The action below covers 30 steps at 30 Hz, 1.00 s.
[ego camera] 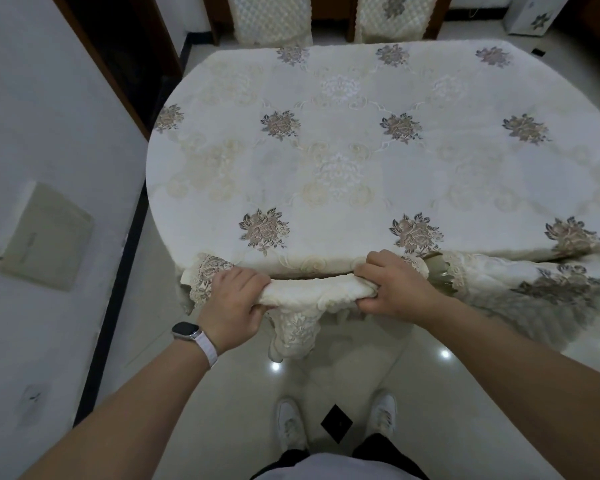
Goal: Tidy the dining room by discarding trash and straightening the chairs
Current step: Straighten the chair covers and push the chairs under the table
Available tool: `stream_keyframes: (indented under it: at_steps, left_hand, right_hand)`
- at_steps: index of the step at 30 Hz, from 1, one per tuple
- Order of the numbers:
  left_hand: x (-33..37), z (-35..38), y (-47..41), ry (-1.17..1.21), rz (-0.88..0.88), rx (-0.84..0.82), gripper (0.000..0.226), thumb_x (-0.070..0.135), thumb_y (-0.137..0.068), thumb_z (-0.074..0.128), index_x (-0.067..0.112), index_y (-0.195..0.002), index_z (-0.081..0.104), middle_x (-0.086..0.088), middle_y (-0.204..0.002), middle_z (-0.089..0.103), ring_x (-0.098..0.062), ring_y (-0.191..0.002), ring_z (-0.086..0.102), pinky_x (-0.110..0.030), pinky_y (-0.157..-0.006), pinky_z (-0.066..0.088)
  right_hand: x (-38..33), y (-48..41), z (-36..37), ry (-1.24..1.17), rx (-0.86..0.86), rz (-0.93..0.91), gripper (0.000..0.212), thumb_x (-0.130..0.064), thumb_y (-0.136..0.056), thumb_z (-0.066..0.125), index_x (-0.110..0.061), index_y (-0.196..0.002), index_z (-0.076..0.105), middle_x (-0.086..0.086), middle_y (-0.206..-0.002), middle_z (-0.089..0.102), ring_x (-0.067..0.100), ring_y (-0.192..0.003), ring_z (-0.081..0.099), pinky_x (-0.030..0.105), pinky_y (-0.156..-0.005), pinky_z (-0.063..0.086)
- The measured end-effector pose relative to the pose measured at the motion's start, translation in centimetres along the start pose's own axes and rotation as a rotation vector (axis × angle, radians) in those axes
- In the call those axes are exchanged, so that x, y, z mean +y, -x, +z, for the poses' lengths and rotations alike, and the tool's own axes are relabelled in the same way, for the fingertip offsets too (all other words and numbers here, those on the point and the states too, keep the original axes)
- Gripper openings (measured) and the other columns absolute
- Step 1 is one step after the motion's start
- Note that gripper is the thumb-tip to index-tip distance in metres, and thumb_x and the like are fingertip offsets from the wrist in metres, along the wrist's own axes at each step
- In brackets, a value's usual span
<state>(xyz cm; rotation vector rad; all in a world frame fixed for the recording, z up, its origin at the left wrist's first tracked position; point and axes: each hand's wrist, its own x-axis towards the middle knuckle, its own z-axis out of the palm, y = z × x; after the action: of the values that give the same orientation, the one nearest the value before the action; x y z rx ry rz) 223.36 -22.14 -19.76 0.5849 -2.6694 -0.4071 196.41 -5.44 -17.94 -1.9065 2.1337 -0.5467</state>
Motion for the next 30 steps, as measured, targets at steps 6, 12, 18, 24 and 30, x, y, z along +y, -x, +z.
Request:
stream_keyframes:
  at_steps: [6,12,18,24,30]
  left_hand:
    - [0.0,0.2,-0.1,0.000,-0.011,-0.012,0.029,0.033,-0.078,0.057,0.023,-0.105,0.051,-0.001,-0.095,0.060,-0.022,-0.092,0.049,-0.037,-0.080,0.034]
    - [0.6,0.2,-0.1,-0.033,-0.069,-0.030,0.029,0.034,-0.078,0.062,0.022,-0.103,0.053,0.000,-0.095,0.061,-0.024,-0.092,0.051,-0.041,-0.079,0.039]
    - [2.0,-0.3,0.4,0.029,-0.077,-0.013,0.032,0.036,-0.078,0.059,0.022,-0.107,0.056,0.003,-0.098,0.063,-0.021,-0.095,0.054,-0.040,-0.085,0.039]
    - [5.6,0.0,-0.5,0.118,-0.012,0.002,0.036,0.039,-0.080,0.057,0.021,-0.112,0.059,0.003,-0.103,0.067,-0.020,-0.097,0.059,-0.039,-0.090,0.041]
    - [10.9,1.6,-3.4,0.086,0.025,-0.041,0.040,0.043,-0.083,0.055,0.018,-0.112,0.066,0.003,-0.109,0.069,-0.020,-0.099,0.064,-0.037,-0.084,0.052]
  right_hand:
    - [0.2,-0.1,-0.3,0.008,0.008,-0.025,0.038,-0.045,-0.067,0.061,-0.013,-0.085,0.070,0.003,-0.074,0.050,0.025,-0.066,0.047,0.031,-0.055,0.041]
    - [-0.2,0.4,-0.4,0.089,0.024,0.000,0.035,-0.040,-0.065,0.057,-0.015,-0.085,0.071,0.003,-0.072,0.055,0.028,-0.062,0.052,0.035,-0.051,0.045]
    - [-0.9,1.5,-1.1,0.200,-0.076,0.045,0.040,-0.039,-0.067,0.054,-0.013,-0.095,0.068,0.004,-0.080,0.061,0.030,-0.073,0.059,0.041,-0.060,0.050]
    - [0.3,5.3,-3.8,0.202,0.025,0.125,0.044,-0.025,-0.071,0.075,-0.012,-0.111,0.066,0.007,-0.105,0.067,0.028,-0.094,0.064,0.039,-0.078,0.055]
    - [4.7,9.7,-7.2,0.307,0.045,0.298,0.048,-0.028,-0.071,0.079,-0.007,-0.112,0.066,0.011,-0.110,0.067,0.033,-0.096,0.064,0.041,-0.078,0.053]
